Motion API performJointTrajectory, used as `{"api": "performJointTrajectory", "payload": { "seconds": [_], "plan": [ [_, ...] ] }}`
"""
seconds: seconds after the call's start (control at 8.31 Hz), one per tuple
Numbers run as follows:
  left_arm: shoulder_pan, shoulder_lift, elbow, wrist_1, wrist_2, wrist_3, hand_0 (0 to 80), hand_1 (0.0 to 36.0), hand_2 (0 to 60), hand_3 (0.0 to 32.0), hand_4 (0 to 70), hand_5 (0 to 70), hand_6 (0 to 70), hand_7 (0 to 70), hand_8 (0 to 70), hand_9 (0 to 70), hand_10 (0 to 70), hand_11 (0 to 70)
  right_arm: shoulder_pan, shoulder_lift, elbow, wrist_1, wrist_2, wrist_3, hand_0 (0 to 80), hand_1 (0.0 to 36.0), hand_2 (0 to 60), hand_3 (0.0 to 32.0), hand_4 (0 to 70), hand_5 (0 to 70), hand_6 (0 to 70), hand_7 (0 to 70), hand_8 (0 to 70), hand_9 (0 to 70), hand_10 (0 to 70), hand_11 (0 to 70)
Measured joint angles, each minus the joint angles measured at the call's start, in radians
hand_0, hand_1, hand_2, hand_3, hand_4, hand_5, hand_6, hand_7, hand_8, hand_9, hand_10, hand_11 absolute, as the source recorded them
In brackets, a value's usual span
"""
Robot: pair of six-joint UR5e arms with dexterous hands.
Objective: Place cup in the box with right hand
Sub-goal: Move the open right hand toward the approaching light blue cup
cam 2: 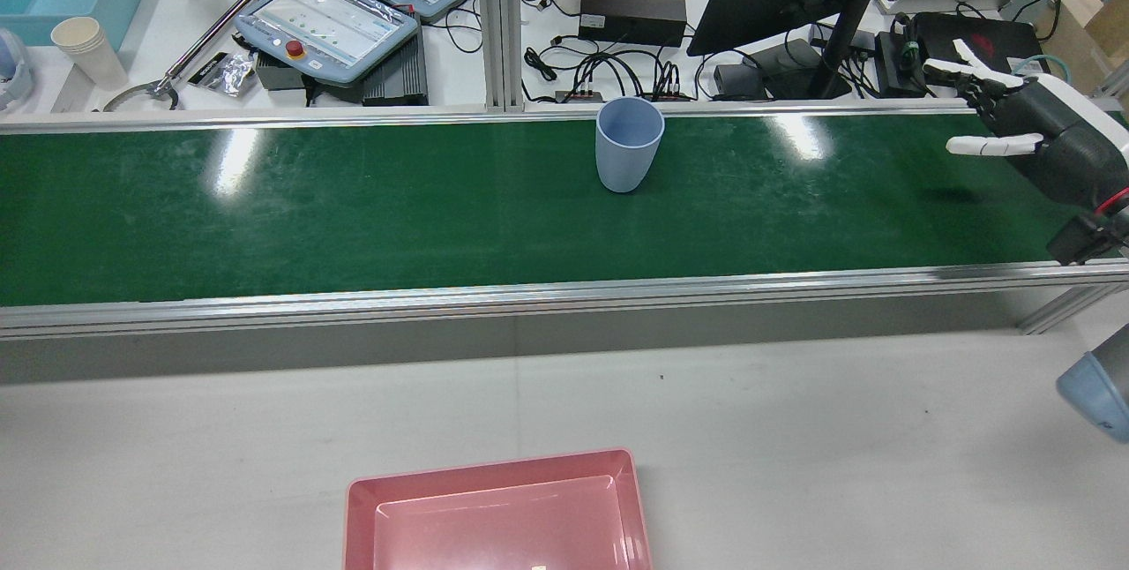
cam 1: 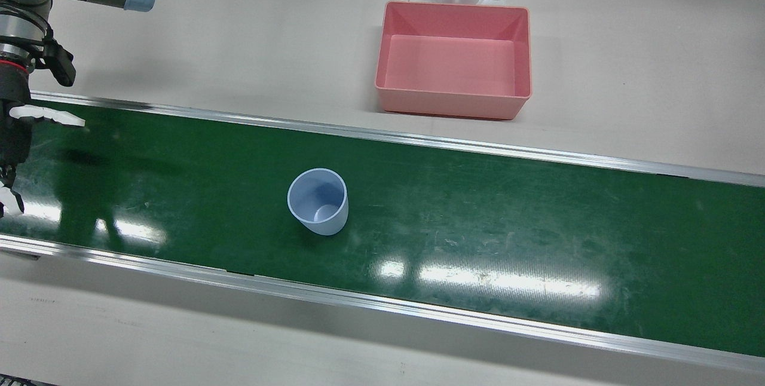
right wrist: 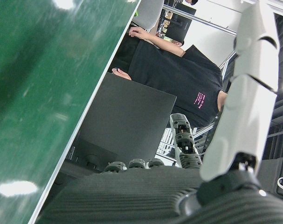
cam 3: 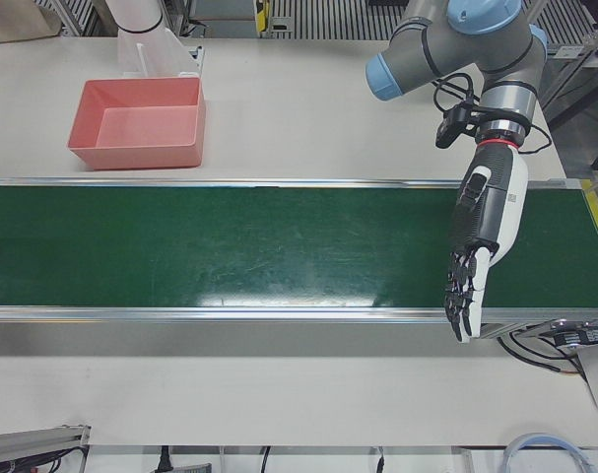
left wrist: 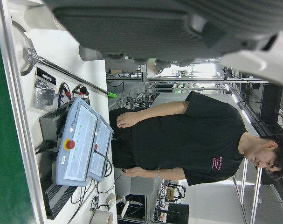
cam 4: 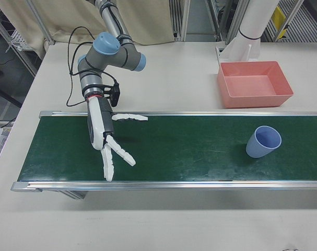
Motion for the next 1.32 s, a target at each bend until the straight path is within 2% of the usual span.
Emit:
{"api": "performJointTrajectory", "payload": {
  "seconds": [1.32],
  "plan": [
    [0.0,0.0,-0.002,0.0,0.0,0.0,0.0,0.0,0.0,0.0,0.0,0.0,0.0,0.0,0.0,0.0,0.0,0.0,-0.059,0.005,-0.001,0.0,0.042,-0.012,48.7,19.9,12.0,0.0,0.0,5.7,0.7,0.0,0.3,0.0,0.0,0.0]
  ]
}}
